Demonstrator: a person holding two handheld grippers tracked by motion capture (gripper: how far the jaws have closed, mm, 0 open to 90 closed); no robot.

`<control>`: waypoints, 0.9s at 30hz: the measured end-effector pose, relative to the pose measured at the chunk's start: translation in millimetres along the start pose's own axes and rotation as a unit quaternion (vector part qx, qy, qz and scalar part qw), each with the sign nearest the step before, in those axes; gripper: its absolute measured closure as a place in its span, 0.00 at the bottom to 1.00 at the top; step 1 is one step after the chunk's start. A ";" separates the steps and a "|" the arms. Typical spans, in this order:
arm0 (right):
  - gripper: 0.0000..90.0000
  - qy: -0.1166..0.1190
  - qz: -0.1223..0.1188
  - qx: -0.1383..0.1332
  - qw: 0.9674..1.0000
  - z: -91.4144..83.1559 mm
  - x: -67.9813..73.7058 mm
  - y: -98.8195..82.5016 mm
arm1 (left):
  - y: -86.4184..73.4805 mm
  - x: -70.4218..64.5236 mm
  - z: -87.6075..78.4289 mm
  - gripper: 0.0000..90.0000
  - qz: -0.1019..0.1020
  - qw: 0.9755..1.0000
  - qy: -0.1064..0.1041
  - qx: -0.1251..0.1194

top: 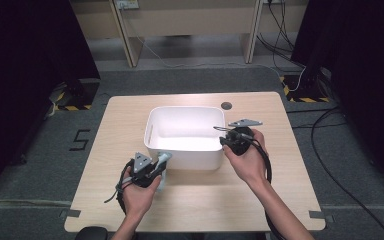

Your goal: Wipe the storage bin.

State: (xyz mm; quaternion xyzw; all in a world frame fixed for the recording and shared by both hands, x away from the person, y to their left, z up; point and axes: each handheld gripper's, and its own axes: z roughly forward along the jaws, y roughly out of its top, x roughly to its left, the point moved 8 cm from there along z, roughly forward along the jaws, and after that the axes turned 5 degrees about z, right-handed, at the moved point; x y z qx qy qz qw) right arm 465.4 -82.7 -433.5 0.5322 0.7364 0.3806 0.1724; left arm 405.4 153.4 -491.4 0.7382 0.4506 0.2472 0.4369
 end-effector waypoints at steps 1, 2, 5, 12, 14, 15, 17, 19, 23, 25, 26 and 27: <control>0.81 0.000 0.000 0.000 1.000 0.0 0.1 0.0 | 0.0 0.0 0.0 0.89 0.000 1.000 0.000 0.000; 0.81 0.000 0.000 0.001 1.000 0.0 0.1 -0.1 | 2.2 -0.5 -0.7 0.89 -0.002 1.000 0.000 -0.003; 0.81 0.001 0.002 -0.001 1.000 0.3 0.8 0.0 | 4.4 -0.4 -1.9 0.89 -0.004 1.000 0.000 -0.004; 0.81 0.002 0.001 -0.001 1.000 0.4 0.8 0.0 | 7.9 -1.4 -3.8 0.89 -0.003 1.000 0.002 -0.009; 0.81 0.002 0.002 -0.001 1.000 0.3 0.9 0.0 | 8.9 -2.0 -4.1 0.89 -0.004 1.000 0.001 -0.011; 0.81 0.001 0.002 -0.001 1.000 0.4 0.9 0.0 | 9.4 -2.6 -4.2 0.89 -0.004 1.000 0.001 -0.013; 0.81 0.001 0.002 -0.001 1.000 0.3 0.7 0.1 | 10.1 -4.1 -4.1 0.89 -0.003 1.000 0.001 -0.013; 0.81 0.001 0.001 -0.001 1.000 0.3 0.7 0.0 | 10.7 -4.9 -3.9 0.89 -0.004 1.000 0.001 -0.013; 0.81 0.001 0.002 -0.001 1.000 0.3 0.7 0.1 | 11.5 -6.9 -3.5 0.89 -0.004 1.000 -0.002 -0.013; 0.81 0.000 -0.001 -0.001 1.000 0.4 0.4 0.2 | 12.0 -8.5 -2.8 0.89 -0.005 1.000 -0.003 -0.014; 0.81 0.000 -0.001 -0.001 1.000 0.4 0.4 0.2 | 12.3 -9.4 -2.4 0.89 -0.005 1.000 -0.004 -0.013; 0.81 0.000 0.001 -0.001 1.000 0.3 0.6 0.1 | 12.8 -10.7 -1.9 0.89 -0.006 1.000 -0.005 -0.014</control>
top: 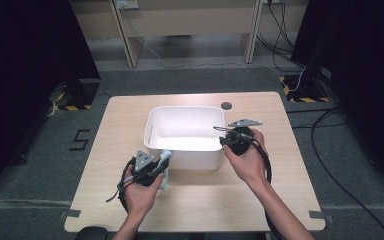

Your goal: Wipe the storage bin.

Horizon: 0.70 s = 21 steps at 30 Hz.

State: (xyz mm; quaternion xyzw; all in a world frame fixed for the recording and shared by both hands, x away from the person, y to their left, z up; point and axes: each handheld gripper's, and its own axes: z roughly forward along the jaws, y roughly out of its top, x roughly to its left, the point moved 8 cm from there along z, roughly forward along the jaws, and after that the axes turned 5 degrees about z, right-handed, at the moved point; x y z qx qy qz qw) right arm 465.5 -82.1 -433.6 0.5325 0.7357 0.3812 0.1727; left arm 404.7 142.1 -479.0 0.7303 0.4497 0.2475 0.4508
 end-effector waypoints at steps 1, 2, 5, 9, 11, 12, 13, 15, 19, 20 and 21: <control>0.81 0.000 0.000 0.000 1.000 0.0 -0.1 0.0 | 0.2 -1.2 0.6 0.89 0.000 1.000 -0.001 0.000; 0.81 0.000 0.000 0.000 1.000 -0.1 -0.1 -0.1 | 0.5 -2.4 1.2 0.89 0.000 1.000 -0.002 0.000; 0.81 0.000 0.000 0.000 1.000 -0.1 0.0 -0.2 | 0.7 -4.6 2.6 0.89 0.000 1.000 -0.003 -0.001; 0.81 0.000 0.000 0.000 1.000 -0.2 0.0 -0.2 | 0.9 -4.6 2.8 0.89 -0.001 1.000 -0.002 0.000; 0.81 0.000 0.000 0.000 1.000 -0.2 0.0 -0.2 | 0.8 -5.0 2.9 0.89 -0.001 1.000 -0.002 0.000; 0.81 0.000 0.000 0.000 1.000 -0.2 0.0 -0.2 | 0.8 -5.0 2.9 0.89 -0.001 1.000 -0.002 0.000; 0.81 -0.001 0.000 0.001 1.000 -0.3 -0.1 -0.2 | 0.7 -5.3 2.9 0.89 -0.001 1.000 -0.003 0.001; 0.81 -0.001 -0.002 0.000 1.000 -0.2 -0.2 -0.1 | 0.4 -5.9 3.9 0.89 0.001 1.000 -0.002 0.001; 0.81 -0.001 -0.002 0.000 1.000 -0.3 -0.2 -0.3 | -0.2 -5.7 4.8 0.89 0.002 1.000 0.001 -0.004; 0.81 -0.001 -0.001 0.000 1.000 -0.1 0.0 -0.3 | -1.3 -5.6 5.4 0.89 0.003 1.000 0.002 -0.004; 0.81 -0.001 -0.001 -0.001 1.000 -0.1 0.2 -0.2 | -1.6 -5.5 5.6 0.89 0.002 1.000 0.002 -0.005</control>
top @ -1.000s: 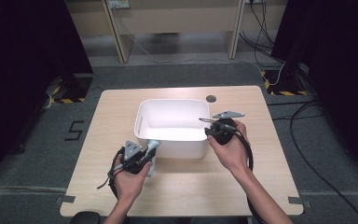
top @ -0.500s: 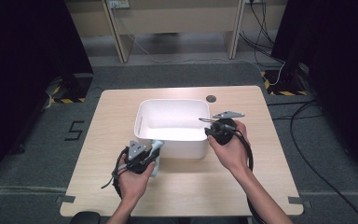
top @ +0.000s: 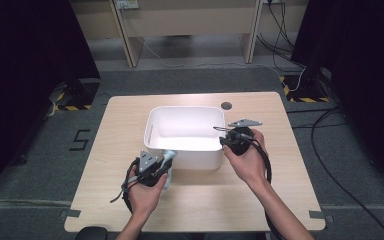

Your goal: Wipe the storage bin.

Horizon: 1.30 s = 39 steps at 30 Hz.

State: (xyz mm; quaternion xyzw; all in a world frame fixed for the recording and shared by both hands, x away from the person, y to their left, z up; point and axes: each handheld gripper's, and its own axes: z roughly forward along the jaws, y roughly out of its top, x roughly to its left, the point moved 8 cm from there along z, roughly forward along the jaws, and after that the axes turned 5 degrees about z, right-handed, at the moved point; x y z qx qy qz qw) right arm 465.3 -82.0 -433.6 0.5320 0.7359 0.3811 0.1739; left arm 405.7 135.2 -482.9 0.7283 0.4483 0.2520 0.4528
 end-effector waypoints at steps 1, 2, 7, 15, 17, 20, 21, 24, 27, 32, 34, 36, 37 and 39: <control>0.81 0.000 0.000 0.000 1.000 0.0 0.0 0.0 | 0.0 0.0 0.0 0.89 0.000 1.000 0.000 0.000; 0.81 -0.001 -0.002 0.000 1.000 -0.1 -0.2 0.0 | -0.3 0.0 0.4 0.89 -0.001 1.000 0.000 -0.001; 0.81 -0.001 -0.001 0.000 1.000 -0.1 0.1 0.0 | -1.9 0.3 1.9 0.89 -0.001 1.000 0.000 0.001; 0.80 -0.001 -0.002 -0.001 1.000 0.0 0.2 0.0 | -7.0 0.4 6.4 0.89 -0.002 1.000 0.000 0.005; 0.80 -0.001 -0.002 -0.001 1.000 0.0 0.3 0.0 | -7.8 0.5 6.9 0.89 -0.003 1.000 0.001 0.006; 0.80 -0.001 -0.002 -0.001 1.000 0.1 0.5 0.1 | -10.9 0.3 9.2 0.89 -0.004 1.000 0.001 0.008; 0.80 -0.001 -0.002 -0.001 1.000 0.1 0.5 0.1 | -11.7 0.0 9.7 0.89 -0.005 1.000 0.000 0.009; 0.80 -0.001 -0.002 -0.002 1.000 0.1 0.5 0.1 | -13.0 0.1 10.6 0.89 -0.004 1.000 0.001 0.010; 0.80 -0.001 -0.002 -0.002 1.000 0.1 0.5 0.1 | -16.1 0.0 12.3 0.89 -0.002 1.000 0.001 0.013; 0.80 -0.001 -0.002 -0.002 1.000 0.1 0.9 0.1 | -20.5 -0.4 14.8 0.89 -0.002 1.000 0.002 0.018; 0.80 -0.001 -0.002 -0.002 1.000 0.1 1.0 0.1 | -23.3 -0.5 17.0 0.89 -0.004 1.000 0.001 0.020; 0.80 -0.001 -0.002 -0.002 1.000 0.2 0.9 0.2 | -27.2 -0.4 19.4 0.89 -0.007 1.000 -0.001 0.026; 0.80 -0.001 -0.002 -0.001 1.000 0.1 1.0 0.0 | -28.1 -0.6 19.9 0.89 -0.008 1.000 0.000 0.027; 0.80 -0.002 -0.002 -0.002 1.000 0.1 1.1 0.1 | -29.4 -0.5 20.9 0.89 -0.008 1.000 0.001 0.029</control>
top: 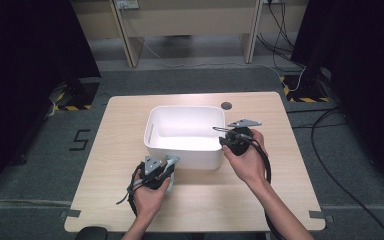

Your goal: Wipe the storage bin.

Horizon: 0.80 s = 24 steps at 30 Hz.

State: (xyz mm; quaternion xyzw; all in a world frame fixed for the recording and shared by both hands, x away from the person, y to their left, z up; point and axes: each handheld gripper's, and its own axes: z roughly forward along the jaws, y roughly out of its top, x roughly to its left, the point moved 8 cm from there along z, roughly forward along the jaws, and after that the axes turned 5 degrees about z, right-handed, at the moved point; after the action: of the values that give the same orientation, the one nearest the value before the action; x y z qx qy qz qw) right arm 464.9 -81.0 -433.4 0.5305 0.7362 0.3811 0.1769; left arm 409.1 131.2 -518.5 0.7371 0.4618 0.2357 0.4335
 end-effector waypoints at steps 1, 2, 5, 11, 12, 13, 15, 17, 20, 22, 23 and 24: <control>0.80 0.000 0.000 0.000 1.000 0.0 0.0 0.0 | 0.0 0.0 0.0 0.89 0.000 1.000 0.000 0.000; 0.80 0.000 -0.001 0.000 1.000 0.1 0.0 0.1 | -1.0 0.2 1.1 0.89 0.000 1.000 0.000 0.001; 0.80 0.000 -0.001 -0.001 1.000 0.0 0.0 0.1 | -3.3 0.8 2.8 0.89 0.000 1.000 0.001 0.006; 0.80 0.001 -0.002 0.000 1.000 0.0 0.5 0.1 | -9.3 2.0 7.5 0.89 0.000 1.000 0.002 0.017; 0.80 0.001 -0.002 0.000 1.000 0.0 0.5 0.1 | -10.3 1.9 8.5 0.88 -0.001 1.000 0.001 0.019; 0.80 0.002 -0.002 0.000 1.000 -0.1 0.7 0.0 | -11.5 1.7 9.2 0.88 -0.001 1.000 0.000 0.021; 0.80 0.002 -0.002 0.000 1.000 0.0 0.9 0.0 | -13.6 2.0 10.6 0.88 -0.001 1.000 0.000 0.026; 0.80 0.002 -0.002 0.000 1.000 0.0 0.9 0.0 | -14.6 2.4 11.3 0.88 0.000 1.000 0.001 0.028; 0.80 0.002 -0.003 -0.001 1.000 -0.1 1.0 0.0 | -18.9 3.5 13.8 0.88 -0.002 0.999 0.001 0.037; 0.80 0.002 -0.002 -0.001 1.000 -0.1 1.0 0.0 | -21.1 3.9 15.4 0.88 -0.003 0.999 0.001 0.040; 0.80 0.002 -0.002 -0.001 1.000 -0.1 1.0 0.0 | -22.1 4.1 16.3 0.88 -0.003 0.999 0.001 0.042; 0.80 0.002 -0.002 -0.001 1.000 -0.1 1.0 0.0 | -23.0 4.3 17.1 0.88 -0.004 0.999 0.000 0.043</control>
State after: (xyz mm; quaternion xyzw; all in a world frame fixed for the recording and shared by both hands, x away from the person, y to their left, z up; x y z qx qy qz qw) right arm 464.6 -80.1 -433.2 0.5278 0.7376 0.3823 0.1766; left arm 412.9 132.4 -547.2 0.7534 0.4743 0.2142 0.4019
